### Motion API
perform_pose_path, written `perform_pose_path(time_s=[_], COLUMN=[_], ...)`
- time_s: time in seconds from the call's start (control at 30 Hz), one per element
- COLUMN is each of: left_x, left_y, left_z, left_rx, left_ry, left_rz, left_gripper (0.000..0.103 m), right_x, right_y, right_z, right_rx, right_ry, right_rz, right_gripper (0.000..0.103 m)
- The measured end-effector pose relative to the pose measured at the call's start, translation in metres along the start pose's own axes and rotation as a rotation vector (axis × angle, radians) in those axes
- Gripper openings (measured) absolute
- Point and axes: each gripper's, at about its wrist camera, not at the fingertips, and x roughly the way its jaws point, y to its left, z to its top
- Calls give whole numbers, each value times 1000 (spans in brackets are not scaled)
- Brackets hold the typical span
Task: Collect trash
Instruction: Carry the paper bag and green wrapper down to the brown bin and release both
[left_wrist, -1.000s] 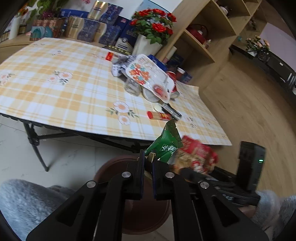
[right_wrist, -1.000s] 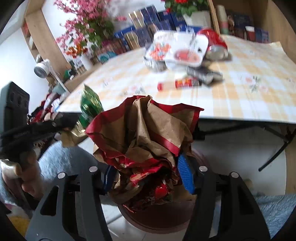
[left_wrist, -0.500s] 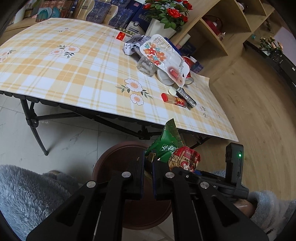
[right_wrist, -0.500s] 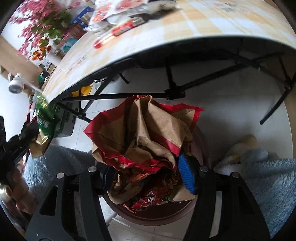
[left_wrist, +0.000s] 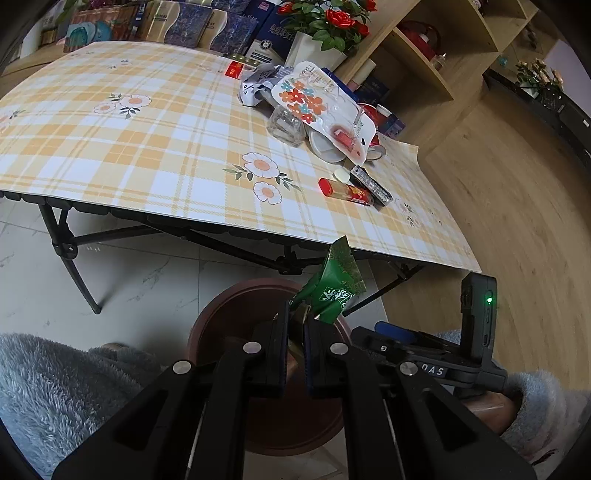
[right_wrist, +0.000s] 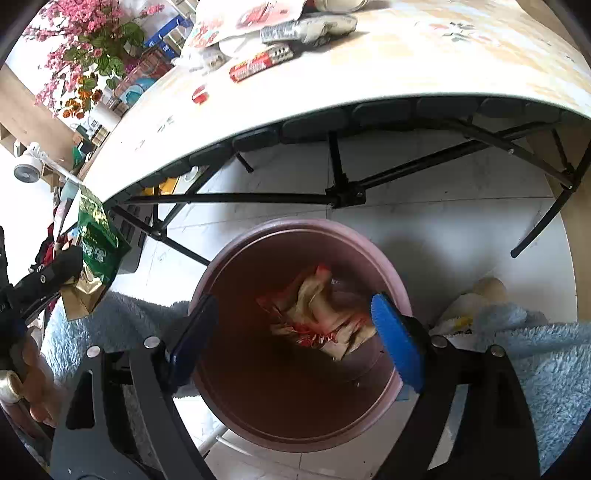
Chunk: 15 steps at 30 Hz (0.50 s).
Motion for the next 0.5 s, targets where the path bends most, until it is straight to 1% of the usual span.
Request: perform_pose_path(time_s=[0.17,0.3,0.4,0.5], left_x=[3,9,14,15], left_y=[-3,-9,-9,-8], left_z=[-1,-3,-5,-5], left_rx=[20,52,57,54], left_ry=[16,50,70,72], left_rz=[18,28,43,45], left_gripper=[7,7,7,7], right_x=[-6,-10,-11,-12], right_y=[-9,-13,-15,-17], right_z=[1,0,0,0], right_rx=[26,44,55,65], right_ry=[-29,-44,-45,-45], right_rz=[-15,-24,-28,-31], right_gripper=[88,88,89,89])
